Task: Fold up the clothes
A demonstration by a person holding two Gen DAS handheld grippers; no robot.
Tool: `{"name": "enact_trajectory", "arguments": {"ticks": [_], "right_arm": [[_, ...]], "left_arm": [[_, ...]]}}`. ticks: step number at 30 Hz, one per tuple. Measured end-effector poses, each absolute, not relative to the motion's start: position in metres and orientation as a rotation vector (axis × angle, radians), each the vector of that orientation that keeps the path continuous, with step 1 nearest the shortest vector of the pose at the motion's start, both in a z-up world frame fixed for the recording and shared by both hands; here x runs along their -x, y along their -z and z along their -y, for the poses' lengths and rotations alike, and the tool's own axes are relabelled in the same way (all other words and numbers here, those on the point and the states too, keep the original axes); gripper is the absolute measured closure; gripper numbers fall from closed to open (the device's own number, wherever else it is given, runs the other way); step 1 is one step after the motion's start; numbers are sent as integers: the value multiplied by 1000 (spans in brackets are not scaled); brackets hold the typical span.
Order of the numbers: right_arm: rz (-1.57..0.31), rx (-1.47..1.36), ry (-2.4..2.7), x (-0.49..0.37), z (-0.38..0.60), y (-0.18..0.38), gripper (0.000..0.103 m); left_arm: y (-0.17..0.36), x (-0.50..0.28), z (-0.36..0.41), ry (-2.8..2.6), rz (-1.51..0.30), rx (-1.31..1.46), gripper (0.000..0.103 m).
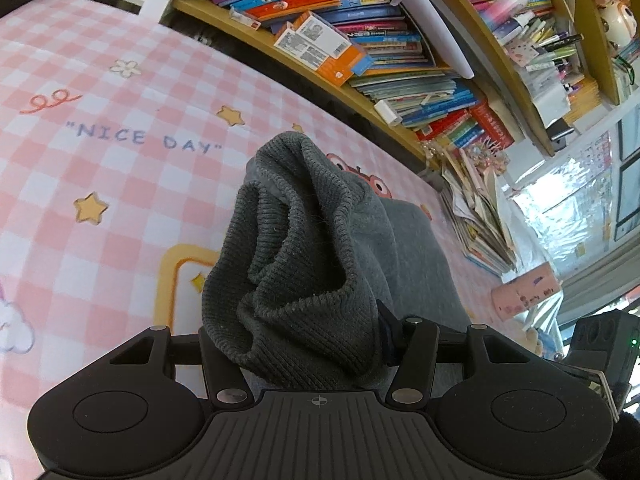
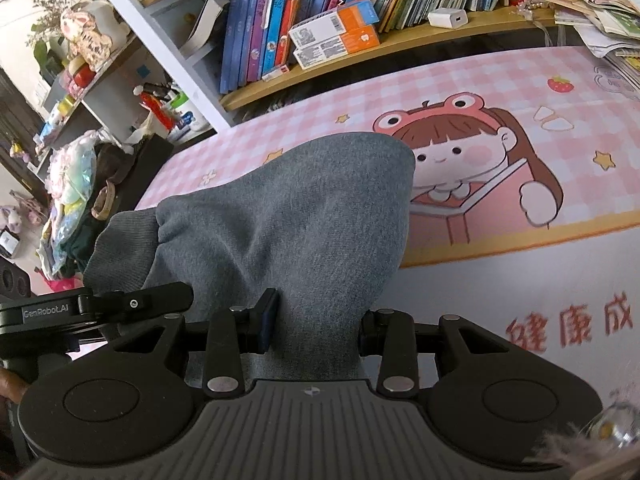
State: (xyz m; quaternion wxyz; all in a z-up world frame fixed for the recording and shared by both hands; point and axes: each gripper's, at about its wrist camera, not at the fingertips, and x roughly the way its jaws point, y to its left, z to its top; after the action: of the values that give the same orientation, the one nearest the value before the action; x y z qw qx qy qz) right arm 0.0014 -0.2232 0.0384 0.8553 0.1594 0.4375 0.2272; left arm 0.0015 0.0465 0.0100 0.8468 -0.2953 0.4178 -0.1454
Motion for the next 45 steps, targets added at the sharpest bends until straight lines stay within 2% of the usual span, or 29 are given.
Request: {"name": "enact_trajectory", "arguments": {"ticks": [27,45], "right_arm": [[-818,-292,-480,-162,261,-49,69],[-847,-304,-469,-246,253,-19,69]], "left_arm": [[-22,-160,-9,331,-810,583,50],[0,-236,-18,321,-812,563,50]]}}
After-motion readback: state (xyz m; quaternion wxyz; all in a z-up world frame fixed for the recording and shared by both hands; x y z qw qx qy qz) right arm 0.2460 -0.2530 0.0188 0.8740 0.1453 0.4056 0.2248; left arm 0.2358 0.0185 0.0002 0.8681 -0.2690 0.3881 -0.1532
